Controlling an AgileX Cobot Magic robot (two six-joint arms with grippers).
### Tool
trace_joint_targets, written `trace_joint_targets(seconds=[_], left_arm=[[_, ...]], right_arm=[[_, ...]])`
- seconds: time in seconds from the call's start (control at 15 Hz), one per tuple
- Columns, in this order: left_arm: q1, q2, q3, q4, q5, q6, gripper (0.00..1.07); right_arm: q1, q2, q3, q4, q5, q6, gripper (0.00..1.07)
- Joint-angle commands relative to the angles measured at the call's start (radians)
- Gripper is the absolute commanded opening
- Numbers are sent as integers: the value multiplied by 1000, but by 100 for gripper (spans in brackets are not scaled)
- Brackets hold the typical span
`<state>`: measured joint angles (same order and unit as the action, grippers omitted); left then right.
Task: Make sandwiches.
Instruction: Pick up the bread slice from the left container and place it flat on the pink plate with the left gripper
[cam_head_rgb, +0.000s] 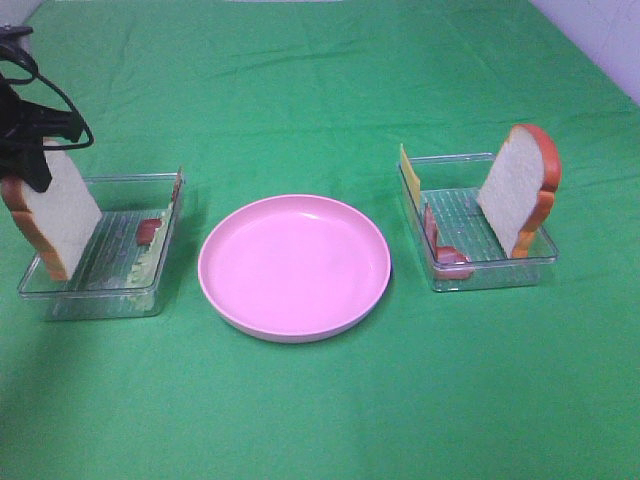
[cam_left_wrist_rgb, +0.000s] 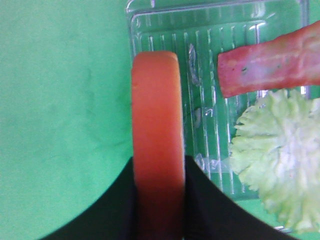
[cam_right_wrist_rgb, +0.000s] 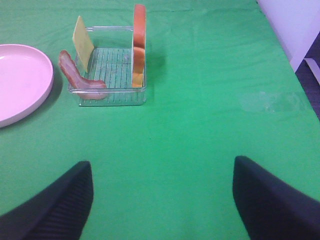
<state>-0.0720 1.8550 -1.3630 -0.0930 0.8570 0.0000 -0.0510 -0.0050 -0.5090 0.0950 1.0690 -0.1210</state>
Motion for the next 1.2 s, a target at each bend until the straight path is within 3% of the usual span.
trace_joint_targets(seconds=[0.07,0.4,0.53,0.67,0.73,0.93,1.2], left_arm=[[-5,-89,-8,-49,6,0,0],[-5,-308,-8,-280,11,17,0],[-7,-335,-8,-513,4,127,0],[-7,-309,-7,-718,53,272,0],[-7,-294,-7,-786,70,308,0],[-42,-232,-3,-851,98,327,0],[-196,-46,-3,-823,46,336,0]], right_arm=[[-4,-12,2,0,-9,-8,74],[-4,-12,2,0,-9,-8,74],[-4,-12,2,0,-9,-8,74],[-4,-12,2,0,-9,-8,74],[-4,-12,2,-1,-9,-8,74],[-4,-12,2,-1,-9,-8,74],[-4,-12,2,-1,-9,-8,74]])
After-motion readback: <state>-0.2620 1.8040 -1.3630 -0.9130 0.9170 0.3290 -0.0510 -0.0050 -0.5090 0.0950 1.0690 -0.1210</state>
